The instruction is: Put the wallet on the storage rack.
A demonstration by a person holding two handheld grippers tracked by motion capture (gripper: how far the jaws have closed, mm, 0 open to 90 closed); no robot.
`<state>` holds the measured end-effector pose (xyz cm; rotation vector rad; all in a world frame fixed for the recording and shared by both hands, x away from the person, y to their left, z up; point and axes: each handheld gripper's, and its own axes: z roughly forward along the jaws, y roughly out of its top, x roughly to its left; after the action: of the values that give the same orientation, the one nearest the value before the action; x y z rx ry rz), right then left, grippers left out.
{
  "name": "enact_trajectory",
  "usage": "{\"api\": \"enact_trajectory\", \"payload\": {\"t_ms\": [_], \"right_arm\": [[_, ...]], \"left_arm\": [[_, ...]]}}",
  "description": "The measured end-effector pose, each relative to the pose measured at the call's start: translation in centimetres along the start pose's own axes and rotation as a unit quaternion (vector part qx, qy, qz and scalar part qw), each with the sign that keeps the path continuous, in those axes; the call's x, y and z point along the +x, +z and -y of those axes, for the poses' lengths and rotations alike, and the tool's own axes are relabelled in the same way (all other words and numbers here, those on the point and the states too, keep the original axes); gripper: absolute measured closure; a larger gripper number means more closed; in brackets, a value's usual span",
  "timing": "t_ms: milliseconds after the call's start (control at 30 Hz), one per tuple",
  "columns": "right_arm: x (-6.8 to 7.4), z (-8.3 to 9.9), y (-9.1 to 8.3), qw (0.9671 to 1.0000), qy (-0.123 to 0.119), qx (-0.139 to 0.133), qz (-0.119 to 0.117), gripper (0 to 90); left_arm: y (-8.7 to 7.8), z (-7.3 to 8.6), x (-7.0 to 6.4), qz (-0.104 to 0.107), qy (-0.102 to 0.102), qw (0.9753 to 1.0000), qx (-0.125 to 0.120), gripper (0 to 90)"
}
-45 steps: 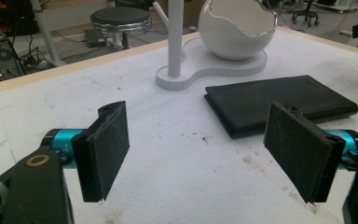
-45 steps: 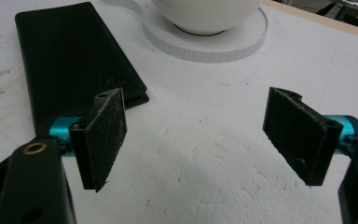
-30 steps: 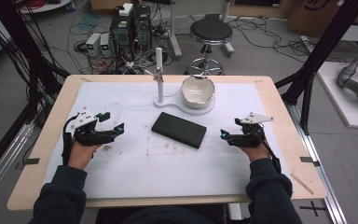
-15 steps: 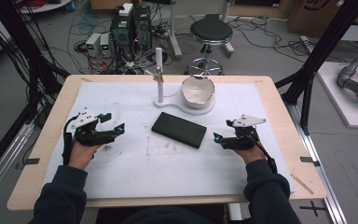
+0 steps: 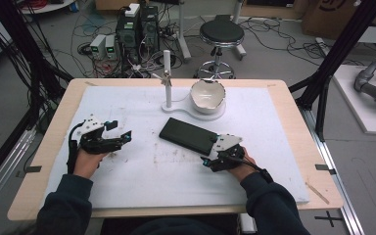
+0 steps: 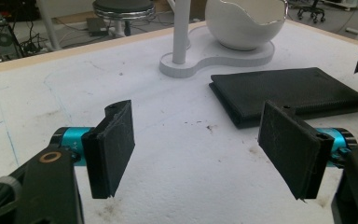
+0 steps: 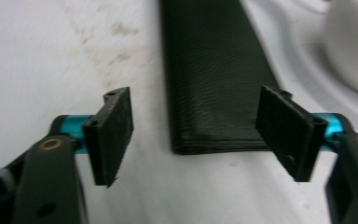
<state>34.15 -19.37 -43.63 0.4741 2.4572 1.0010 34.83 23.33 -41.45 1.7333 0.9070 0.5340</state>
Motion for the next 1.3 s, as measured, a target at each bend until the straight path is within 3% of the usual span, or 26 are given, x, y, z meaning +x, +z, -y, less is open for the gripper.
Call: {"api": "enact_trajectory", "payload": {"t_ms": [133, 267, 433, 567, 700, 867, 1000, 1033, 1067, 1300], "right_arm": [[0.17, 0.44, 1.02, 0.9992, -0.026, 0.031, 0.002, 22.1], [0.02, 0.49, 1.11, 0.9994, -0.02, 0.029, -0.001, 21.4], [0.2, 0.48, 1.07, 0.9983, -0.053, 0.02, 0.005, 21.6], [0.34, 0.39, 1.03, 0.9973, -0.071, 0.019, 0.008, 37.1], [0.27, 0.47, 1.04, 0.9975, -0.068, 0.02, 0.002, 41.4], [0.16, 0.81, 1.12, 0.9969, -0.079, 0.004, 0.001, 39.8], [0.2, 0.6, 1.09, 0.9966, -0.082, 0.014, 0.002, 41.5], [0.3, 0.57, 1.1, 0.9969, -0.077, 0.014, 0.007, 43.5], [0.45, 0.61, 0.98, 0.9962, -0.08, 0.022, 0.025, 58.3], [0.48, 0.57, 0.89, 0.995, -0.094, 0.019, 0.03, 66.0]], "left_arm": [[-0.04, 0.03, 0.09, 0.0, -0.003, 1.0, -0.001, 26.9], [-0.04, 0.07, 0.08, 0.001, -0.004, 1.0, -0.002, 26.9], [-0.05, 0.13, 0.11, 0.002, -0.007, 1.0, 0.001, 27.7], [-0.07, 0.13, 0.06, 0.002, -0.008, 1.0, 0.001, 28.4], [-0.05, 0.23, 0.04, 0.002, -0.008, 1.0, 0.002, 28.4], [-0.05, 0.27, 0.03, 0.002, -0.011, 0.9999, 0.001, 28.4], [-0.12, 0.25, 0.1, 0.0, -0.009, 1.0, 0.001, 28.4], [-0.12, 0.26, 0.11, 0.001, -0.009, 1.0, 0.001, 28.4], [-0.13, 0.27, 0.1, 0.0, -0.011, 0.9999, 0.001, 28.4], [-0.01, 0.33, 0.06, 0.002, -0.011, 0.9999, 0.005, 28.4]]}}
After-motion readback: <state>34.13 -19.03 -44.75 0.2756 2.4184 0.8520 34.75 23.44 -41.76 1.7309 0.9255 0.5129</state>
